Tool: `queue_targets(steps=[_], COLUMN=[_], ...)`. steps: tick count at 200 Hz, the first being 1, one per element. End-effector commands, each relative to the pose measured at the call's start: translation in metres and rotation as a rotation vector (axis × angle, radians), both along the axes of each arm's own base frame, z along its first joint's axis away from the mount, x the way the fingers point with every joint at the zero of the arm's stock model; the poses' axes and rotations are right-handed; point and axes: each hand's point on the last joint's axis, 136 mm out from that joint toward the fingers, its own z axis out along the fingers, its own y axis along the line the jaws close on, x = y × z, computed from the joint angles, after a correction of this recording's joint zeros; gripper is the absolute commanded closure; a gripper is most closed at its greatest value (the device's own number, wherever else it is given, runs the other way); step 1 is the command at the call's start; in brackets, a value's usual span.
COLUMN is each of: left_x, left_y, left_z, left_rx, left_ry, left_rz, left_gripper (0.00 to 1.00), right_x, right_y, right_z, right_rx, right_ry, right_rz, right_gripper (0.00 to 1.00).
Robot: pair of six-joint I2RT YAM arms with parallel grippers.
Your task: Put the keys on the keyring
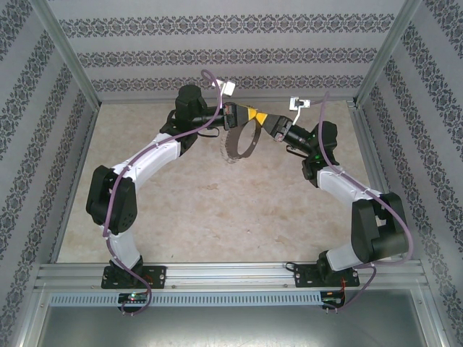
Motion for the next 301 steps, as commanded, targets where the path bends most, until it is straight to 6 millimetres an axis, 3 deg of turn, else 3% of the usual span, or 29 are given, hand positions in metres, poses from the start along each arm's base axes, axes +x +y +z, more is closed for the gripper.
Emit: queue_targets(steps=[1, 23, 54, 87, 125, 180, 301], left_x=[-0.012, -0.012, -0.005, -0.009, -0.021, -0.015, -0.01], left_y=[0.003, 0.003, 0.019, 0.035, 0.036, 0.032, 0.011], left_z=[0.03, 0.03, 0.027, 0.017, -0.005, -0.031, -0.052], left_rx=[-0.05, -0.037, 0.027, 0.164, 0.266, 0.284, 0.262], left_ry=[-0.088, -0.084, -0.098, -0.112, -0.065, 0.023, 0.09], left_rz=[-0.027, -0.026, 0.02, -0.031, -0.152, -0.186, -0.224], left_gripper=[1.0, 1.0, 0.69, 0.58, 0.58, 0.66, 0.69], right_x=[0.001, 0.001, -0.002, -0.012, -0.016, -0.005, 0.0], right_y=[-0.003, -0.006, -0.004, 0.003, 0.009, 0.01, 0.017], right_z=[0.011, 0.01, 0.004, -0.01, -0.022, -0.035, -0.038], right_rx=[0.01, 0.002, -0.039, -0.098, -0.126, -0.125, -0.121], right_ry=[-0.05, -0.046, -0.022, 0.014, 0.031, 0.074, 0.081], right_rz=[-0.011, -0.004, 0.062, 0.194, 0.288, 0.266, 0.271], right_gripper=[1.0, 1.0, 1.0, 1.0, 1.0, 1.0, 1.0])
